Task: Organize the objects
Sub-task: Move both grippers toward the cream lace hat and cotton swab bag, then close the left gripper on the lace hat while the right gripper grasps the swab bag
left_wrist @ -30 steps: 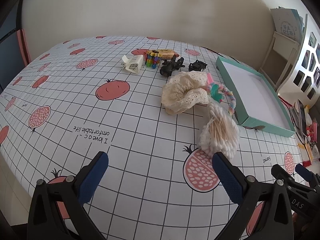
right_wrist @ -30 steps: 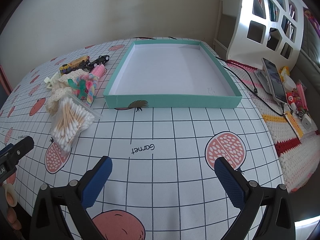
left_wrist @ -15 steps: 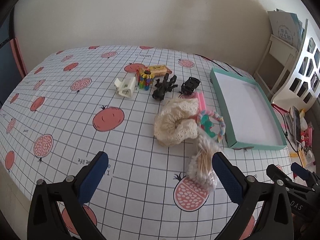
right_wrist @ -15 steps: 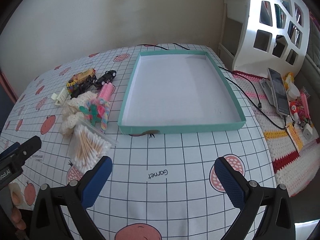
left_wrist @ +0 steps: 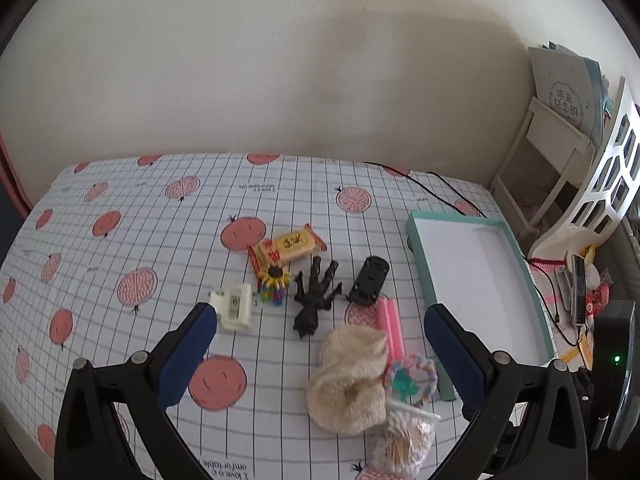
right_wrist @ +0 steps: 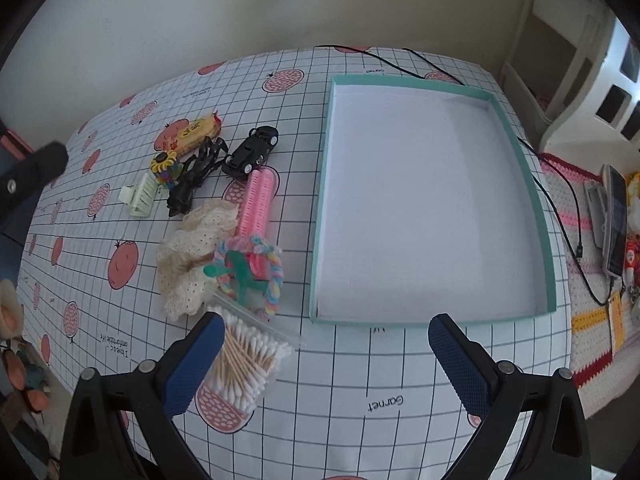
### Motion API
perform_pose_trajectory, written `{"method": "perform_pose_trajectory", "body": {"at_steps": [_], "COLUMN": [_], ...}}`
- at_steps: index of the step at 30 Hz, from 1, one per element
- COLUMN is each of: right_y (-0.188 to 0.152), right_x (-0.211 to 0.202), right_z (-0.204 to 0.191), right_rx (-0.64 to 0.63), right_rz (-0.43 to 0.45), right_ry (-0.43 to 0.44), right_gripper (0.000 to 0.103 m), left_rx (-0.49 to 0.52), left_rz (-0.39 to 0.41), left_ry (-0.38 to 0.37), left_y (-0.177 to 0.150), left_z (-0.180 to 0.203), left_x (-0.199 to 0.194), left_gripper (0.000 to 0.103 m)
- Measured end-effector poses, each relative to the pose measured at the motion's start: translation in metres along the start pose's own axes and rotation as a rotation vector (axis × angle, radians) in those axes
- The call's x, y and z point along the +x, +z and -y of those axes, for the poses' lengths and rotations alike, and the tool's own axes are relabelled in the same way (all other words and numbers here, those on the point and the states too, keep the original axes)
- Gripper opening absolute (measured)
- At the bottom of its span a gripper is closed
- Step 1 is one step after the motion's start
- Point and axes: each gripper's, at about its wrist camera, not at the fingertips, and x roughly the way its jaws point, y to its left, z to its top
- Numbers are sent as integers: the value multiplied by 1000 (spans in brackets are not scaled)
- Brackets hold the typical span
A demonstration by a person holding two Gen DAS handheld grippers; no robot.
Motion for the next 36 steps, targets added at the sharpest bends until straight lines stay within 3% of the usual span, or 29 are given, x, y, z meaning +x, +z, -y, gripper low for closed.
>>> {"method": "perform_pose_trajectory", "body": {"at_steps": [5,8,12,18,26,32,36], "right_y": [16,15,4,-13,-27,-36,-36], "right_x": [12,19,18,27,48,71,74], "right_z": [-14,-22,-32,-36,-44,-53,-55], "right_rx": [-40,-28,-37,-14,-49,-84,-90], "right_rz": [1,-65,-72,-137,-185,-242,-233], "right_ry": [55,133,156,182,153,135,123], "right_gripper": [103,103,103,103,103,103,102], "left_rx": [-45,-80,-113,-205,-259,-215,-172], "left_rz": [-27,-63,-84,-203,-317,-391,-422], "left_ry": [-54,-53,-54,-69,-49,-20,10], "left_y": [22,21,4,-33,-59,-70,-76], "left_z": [-14,-21,-23,-27,-40,-35,-26], "left_x": [25,30,22,37,63,78,85], "left_gripper": [103,103,103,103,103,103,103]}}
